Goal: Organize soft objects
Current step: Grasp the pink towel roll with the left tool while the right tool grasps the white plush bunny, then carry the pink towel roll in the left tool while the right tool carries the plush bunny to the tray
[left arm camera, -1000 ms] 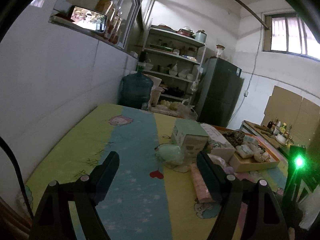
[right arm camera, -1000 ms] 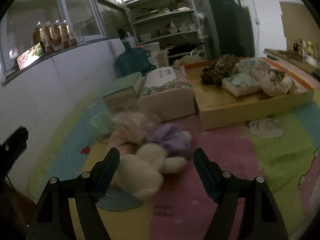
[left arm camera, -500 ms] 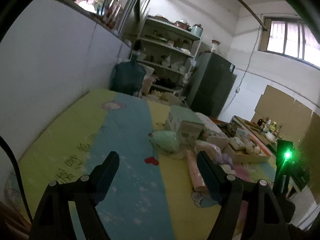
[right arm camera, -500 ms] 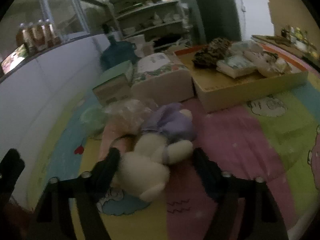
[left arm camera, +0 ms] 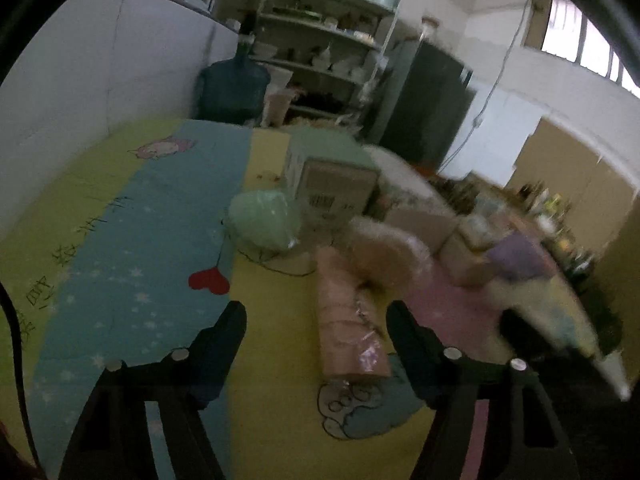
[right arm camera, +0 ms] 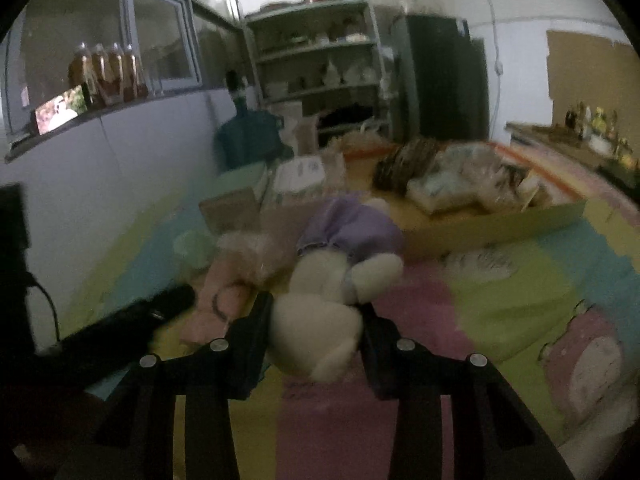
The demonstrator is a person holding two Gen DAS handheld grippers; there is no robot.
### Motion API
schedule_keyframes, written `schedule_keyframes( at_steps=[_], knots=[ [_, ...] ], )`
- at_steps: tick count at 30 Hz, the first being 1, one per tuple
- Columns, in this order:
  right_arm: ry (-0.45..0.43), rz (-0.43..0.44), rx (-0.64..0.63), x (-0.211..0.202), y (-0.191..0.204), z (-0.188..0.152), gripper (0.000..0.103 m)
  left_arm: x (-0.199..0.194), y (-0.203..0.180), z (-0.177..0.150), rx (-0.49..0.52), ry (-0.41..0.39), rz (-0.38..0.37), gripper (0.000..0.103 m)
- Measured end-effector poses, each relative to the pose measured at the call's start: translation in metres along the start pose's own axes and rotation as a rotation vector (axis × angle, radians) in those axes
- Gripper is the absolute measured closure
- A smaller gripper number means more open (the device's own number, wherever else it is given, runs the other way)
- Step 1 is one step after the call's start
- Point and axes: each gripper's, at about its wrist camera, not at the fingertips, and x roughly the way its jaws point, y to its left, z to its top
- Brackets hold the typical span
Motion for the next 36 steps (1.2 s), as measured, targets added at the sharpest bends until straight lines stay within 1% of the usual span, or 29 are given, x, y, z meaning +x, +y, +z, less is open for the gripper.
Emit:
schedule_keyframes(
  at_steps=[3, 9, 12, 14, 15, 16, 17, 22, 26, 33, 36],
  knots=[
    [-0.022, 0.009, 0.001, -0.002, -0.005, 0.001, 0.061, 0.012, -0.006, -0.001, 0.01, 0.037, 0.019, 0.035],
    [-0.016, 0.032, 0.009, 0.004, -0.014, 0.001, 0.061, 0.019, -0.023, -0.002, 0.054, 0.049, 0.032, 0.035],
    [-0.029, 0.032, 0.004, 0.001, -0.018, 0.0, 0.061, 0.025, -0.032, -0.004, 0.087, 0.059, 0.067, 0.037],
    [-0.035, 0.032, 0.0, 0.0, -0.022, 0.0, 0.061, 0.027, -0.036, -0.004, 0.108, 0.058, 0.096, 0.042],
    [-0.039, 0.033, -0.001, 0.0, -0.023, 0.0, 0.061, 0.028, -0.037, -0.004, 0.112, 0.055, 0.11, 0.05],
    [-0.044, 0.035, -0.002, -0.001, -0.025, 0.0, 0.061, 0.028, -0.038, -0.004, 0.113, 0.05, 0.123, 0.06],
    [-0.047, 0.035, -0.005, -0.002, -0.026, 0.0, 0.061, 0.027, -0.037, -0.005, 0.113, 0.042, 0.131, 0.062],
    [-0.032, 0.059, -0.022, 0.001, -0.027, -0.002, 0.061, 0.021, -0.031, -0.009, 0.095, 0.015, 0.112, 0.064],
    [-0.031, 0.081, -0.039, 0.0, -0.025, -0.003, 0.061, 0.012, -0.025, -0.012, 0.072, -0.009, 0.131, 0.065],
    [-0.023, 0.13, -0.074, -0.003, -0.014, -0.007, 0.061, -0.022, -0.012, -0.01, 0.034, -0.105, 0.178, 0.065],
    [-0.023, 0.144, -0.087, -0.004, -0.008, -0.007, 0.061, -0.038, -0.007, -0.008, 0.021, -0.144, 0.184, 0.065]
  ],
)
